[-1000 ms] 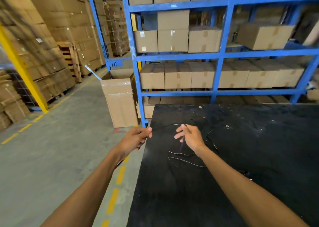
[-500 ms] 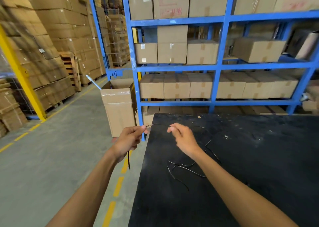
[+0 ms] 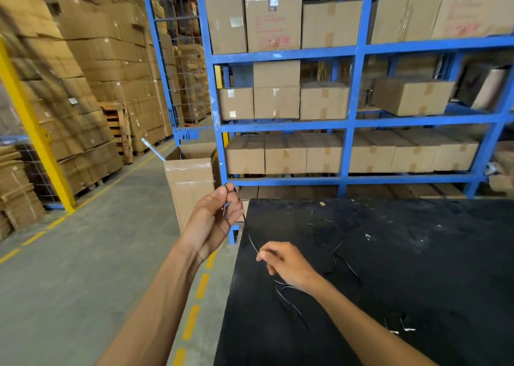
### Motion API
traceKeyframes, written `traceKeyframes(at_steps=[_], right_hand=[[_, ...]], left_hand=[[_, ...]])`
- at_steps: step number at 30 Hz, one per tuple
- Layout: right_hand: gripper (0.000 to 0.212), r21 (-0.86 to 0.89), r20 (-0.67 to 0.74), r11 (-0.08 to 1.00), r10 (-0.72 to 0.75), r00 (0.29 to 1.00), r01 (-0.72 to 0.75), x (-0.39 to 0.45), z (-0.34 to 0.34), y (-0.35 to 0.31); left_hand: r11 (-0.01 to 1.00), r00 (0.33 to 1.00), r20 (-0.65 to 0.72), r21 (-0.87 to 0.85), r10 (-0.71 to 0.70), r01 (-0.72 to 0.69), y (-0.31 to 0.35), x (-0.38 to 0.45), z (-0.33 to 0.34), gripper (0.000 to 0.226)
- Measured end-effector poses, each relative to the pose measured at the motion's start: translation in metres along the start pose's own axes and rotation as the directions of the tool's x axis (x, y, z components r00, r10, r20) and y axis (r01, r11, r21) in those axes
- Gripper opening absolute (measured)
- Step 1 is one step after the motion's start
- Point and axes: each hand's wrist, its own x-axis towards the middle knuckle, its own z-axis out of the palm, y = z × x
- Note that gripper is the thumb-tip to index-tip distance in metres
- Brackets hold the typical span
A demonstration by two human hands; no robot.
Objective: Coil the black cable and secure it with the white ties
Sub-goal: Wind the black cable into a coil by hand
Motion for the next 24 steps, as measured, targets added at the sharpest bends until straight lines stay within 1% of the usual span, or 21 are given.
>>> traceKeyframes(at_steps=[2, 3, 4, 5, 6, 7, 8, 9, 10, 11, 13, 14, 15, 18, 21, 23, 24], right_hand=[[0.02, -0.011, 0.078, 0.998, -0.065, 0.995, 0.066, -0.009, 0.002, -0.011], [0.021, -0.004, 0.126, 0.995, -0.099, 0.987, 0.1, -0.014, 0.001, -0.017], [0.022, 0.008, 0.169, 0.992, -0.126, 0.977, 0.127, -0.019, -0.001, -0.024], [0.023, 0.023, 0.195, 0.989, -0.149, 0.969, 0.147, -0.023, -0.004, -0.03], [0.024, 0.032, 0.199, 0.986, -0.165, 0.966, 0.162, -0.026, -0.009, -0.036], [0.023, 0.035, 0.175, 0.983, -0.181, 0.968, 0.178, -0.028, -0.015, -0.041], [0.022, 0.035, 0.129, 0.98, -0.198, 0.972, 0.195, -0.028, -0.022, -0.045], [0.019, 0.03, 0.072, 0.977, -0.214, 0.974, 0.212, -0.027, -0.029, -0.049], [0.017, 0.026, 0.022, 0.974, -0.227, 0.974, 0.226, -0.024, -0.038, -0.052], [0.016, 0.013, -0.015, 0.969, -0.245, 0.969, 0.246, -0.02, -0.045, -0.055], [0.017, -0.048, -0.059, 0.957, -0.289, 0.955, 0.287, -0.011, -0.059, -0.062], [0.017, -0.072, -0.079, 0.951, -0.306, 0.949, 0.3, -0.005, -0.065, -0.064], [0.017, -0.081, -0.112, 0.949, -0.311, 0.944, 0.303, 0.001, -0.07, -0.067], [0.018, -0.049, -0.24, 0.965, -0.263, 0.934, 0.259, 0.022, -0.077, -0.066], [0.023, 0.007, -0.299, 0.975, -0.21, 0.931, 0.222, 0.035, -0.072, -0.062], [0.022, 0.034, -0.319, 0.975, -0.198, 0.927, 0.219, 0.038, -0.067, -0.057], [0.023, 0.056, -0.305, 0.975, -0.188, 0.934, 0.214, 0.038, -0.063, -0.055]], left_hand=[[0.996, 0.994, -0.052, 0.013, 0.092, -0.091, -0.004, 0.008, 0.003, 0.023], [0.989, 0.986, -0.091, 0.061, 0.14, -0.135, -0.007, 0.011, 0.002, 0.023], [0.972, 0.972, -0.131, 0.157, 0.195, -0.174, -0.009, 0.015, 0.0, 0.023], [0.935, 0.955, -0.158, 0.293, 0.252, -0.198, -0.012, 0.018, -0.003, 0.024], [0.871, 0.936, -0.171, 0.447, 0.309, -0.206, -0.016, 0.021, -0.008, 0.024], [0.782, 0.922, -0.155, 0.59, 0.354, -0.201, -0.02, 0.021, -0.012, 0.025], [0.683, 0.921, -0.116, 0.706, 0.373, -0.187, -0.023, 0.021, -0.017, 0.026], [0.598, 0.934, -0.071, 0.784, 0.351, -0.165, -0.025, 0.02, -0.023, 0.027], [0.539, 0.955, -0.035, 0.831, 0.296, -0.136, -0.026, 0.018, -0.028, 0.026], [0.52, 0.976, -0.008, 0.847, 0.217, -0.109, -0.027, 0.014, -0.031, 0.026], [0.529, 0.997, 0.057, 0.845, 0.06, -0.08, -0.029, 0.005, -0.03, 0.023], [0.544, 0.996, 0.084, 0.836, 0.009, -0.076, -0.029, -0.001, -0.025, 0.024], [0.582, 0.995, 0.1, 0.81, -0.021, -0.069, -0.028, -0.006, -0.019, 0.025], [0.751, 0.993, 0.112, 0.658, -0.031, -0.051, -0.024, -0.015, 0.0, 0.033], [0.834, 0.989, 0.124, 0.552, -0.083, 0.0, -0.019, -0.017, 0.014, 0.035], [0.902, 0.984, 0.114, 0.425, -0.136, 0.076, -0.015, -0.017, 0.02, 0.035], [0.935, 0.983, 0.112, 0.341, -0.147, 0.101, -0.012, -0.018, 0.023, 0.035]])
